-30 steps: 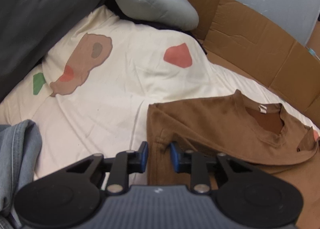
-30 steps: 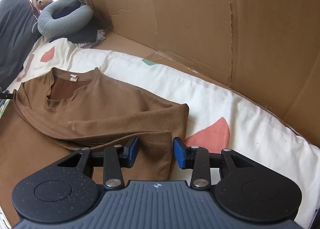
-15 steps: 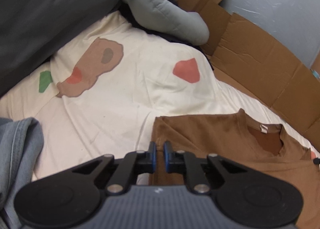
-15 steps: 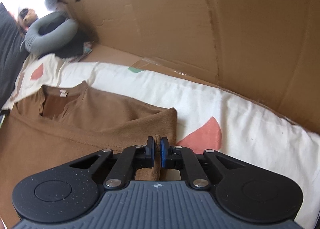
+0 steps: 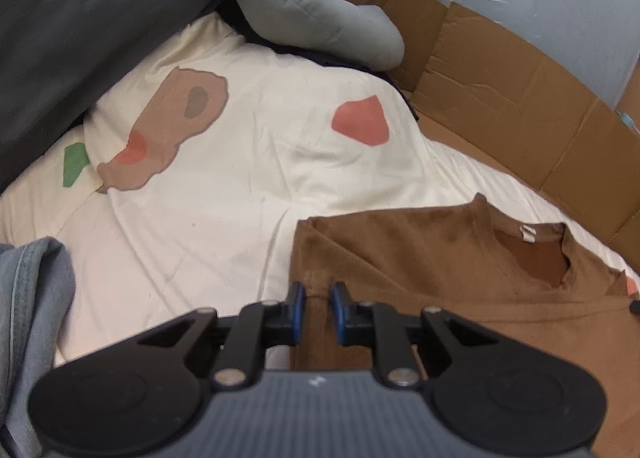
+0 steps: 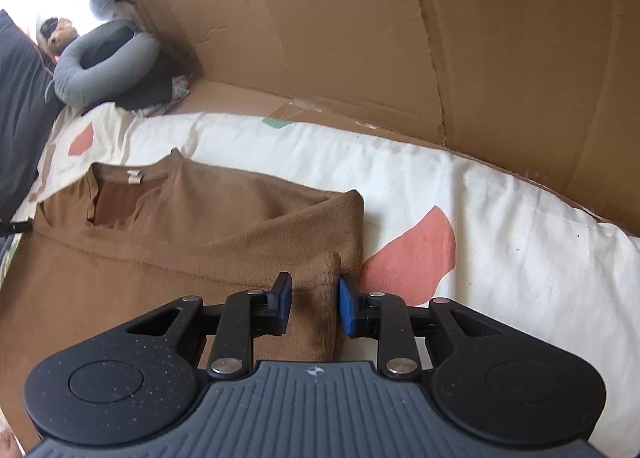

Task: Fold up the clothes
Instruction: 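Grasp the folded edge of the brown shirt with both tools, then lift the held brown shirt off the sheet with both tools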

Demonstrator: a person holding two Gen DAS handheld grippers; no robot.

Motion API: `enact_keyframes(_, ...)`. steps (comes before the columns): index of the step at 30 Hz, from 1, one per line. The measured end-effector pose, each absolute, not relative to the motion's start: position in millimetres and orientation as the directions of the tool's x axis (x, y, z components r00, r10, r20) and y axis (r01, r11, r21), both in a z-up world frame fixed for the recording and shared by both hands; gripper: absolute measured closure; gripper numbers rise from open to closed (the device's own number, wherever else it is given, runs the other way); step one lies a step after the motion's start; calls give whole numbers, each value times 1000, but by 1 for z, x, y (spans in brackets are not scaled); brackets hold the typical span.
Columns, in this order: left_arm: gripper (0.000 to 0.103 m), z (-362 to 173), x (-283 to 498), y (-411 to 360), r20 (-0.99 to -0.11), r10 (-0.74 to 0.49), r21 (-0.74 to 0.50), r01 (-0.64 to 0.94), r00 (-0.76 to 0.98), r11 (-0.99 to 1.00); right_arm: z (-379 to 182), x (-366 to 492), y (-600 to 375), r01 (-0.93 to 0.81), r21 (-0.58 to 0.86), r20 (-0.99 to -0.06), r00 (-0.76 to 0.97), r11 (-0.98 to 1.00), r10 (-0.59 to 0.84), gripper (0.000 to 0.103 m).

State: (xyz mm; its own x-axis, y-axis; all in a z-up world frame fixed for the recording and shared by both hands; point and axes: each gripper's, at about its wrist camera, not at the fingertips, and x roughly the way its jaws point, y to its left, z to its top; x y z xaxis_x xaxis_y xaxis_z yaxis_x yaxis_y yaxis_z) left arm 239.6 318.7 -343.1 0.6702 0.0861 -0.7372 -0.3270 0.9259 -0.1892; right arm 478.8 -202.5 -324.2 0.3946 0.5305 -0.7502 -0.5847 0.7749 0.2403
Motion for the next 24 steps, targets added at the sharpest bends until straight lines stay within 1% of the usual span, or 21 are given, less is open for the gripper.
enact_keyframes(1,93,-343,240,317,-736,92,-181,-327,671,928,-324,478,-202,-588,230,-751,399,776,526,78)
enact_keyframes(4,95,-339,238,313,-730,110,-157,-322,675,934,-322,476,-202,-594,202,-747,421,779,514,94)
enact_keyframes(5,95,-336,237,310,-727,119,-146,-321,676,936,-321,475,-202,-594,194,-746,428,781,510,97)
enact_keyframes(7,96,-331,234,306,-722,136,-121,-318,678,940,-319,475,-205,-591,192,-741,436,783,511,97)
enact_keyframes(17,97,-292,222,292,-652,183,-82,-308,736,948,-285,461,-212,-605,179,-692,483,776,536,99)
enact_keyframes(24,97,-265,213,293,-611,189,-89,-304,768,948,-260,452,-219,-602,177,-663,511,778,546,99)
